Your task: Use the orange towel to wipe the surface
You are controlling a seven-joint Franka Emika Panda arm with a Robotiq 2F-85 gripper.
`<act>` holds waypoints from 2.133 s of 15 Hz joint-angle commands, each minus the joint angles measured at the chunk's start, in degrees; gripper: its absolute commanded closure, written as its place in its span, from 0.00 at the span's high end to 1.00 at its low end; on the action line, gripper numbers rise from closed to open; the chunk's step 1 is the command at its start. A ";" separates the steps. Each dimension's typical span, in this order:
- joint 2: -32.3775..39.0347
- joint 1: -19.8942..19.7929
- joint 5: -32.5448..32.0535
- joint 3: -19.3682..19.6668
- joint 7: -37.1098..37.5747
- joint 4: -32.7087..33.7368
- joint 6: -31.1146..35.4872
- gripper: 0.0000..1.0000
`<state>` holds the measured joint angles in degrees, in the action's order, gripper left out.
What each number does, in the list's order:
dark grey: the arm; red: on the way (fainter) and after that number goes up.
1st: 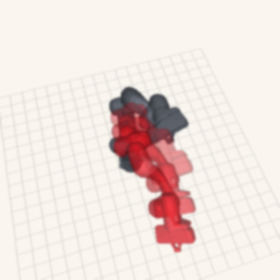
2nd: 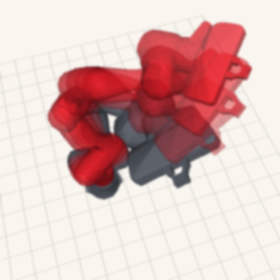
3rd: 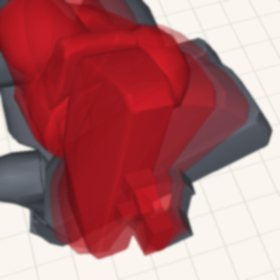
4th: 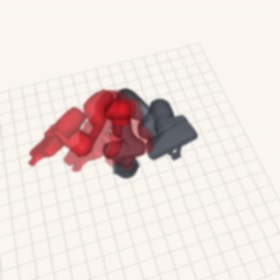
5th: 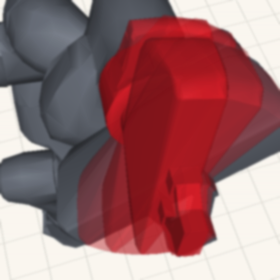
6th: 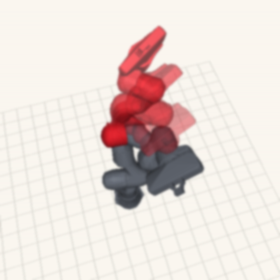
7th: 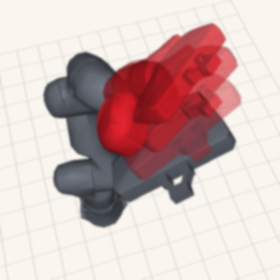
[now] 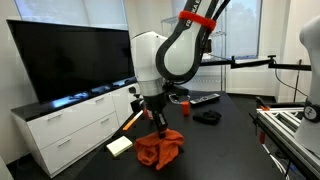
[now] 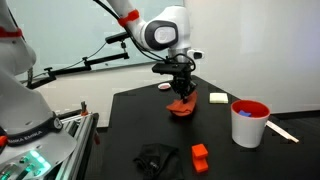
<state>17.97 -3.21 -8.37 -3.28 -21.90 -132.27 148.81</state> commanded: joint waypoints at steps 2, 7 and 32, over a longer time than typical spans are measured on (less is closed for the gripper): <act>-0.27 1.61 -2.82 0.42 0.01 -2.47 1.25 0.02; -1.07 3.18 -9.03 1.42 0.35 -7.38 1.78 0.02; -19.38 -6.93 6.58 -5.58 -10.04 -15.15 -3.89 0.61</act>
<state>7.54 -3.86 -13.01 -2.31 -27.29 -145.92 149.55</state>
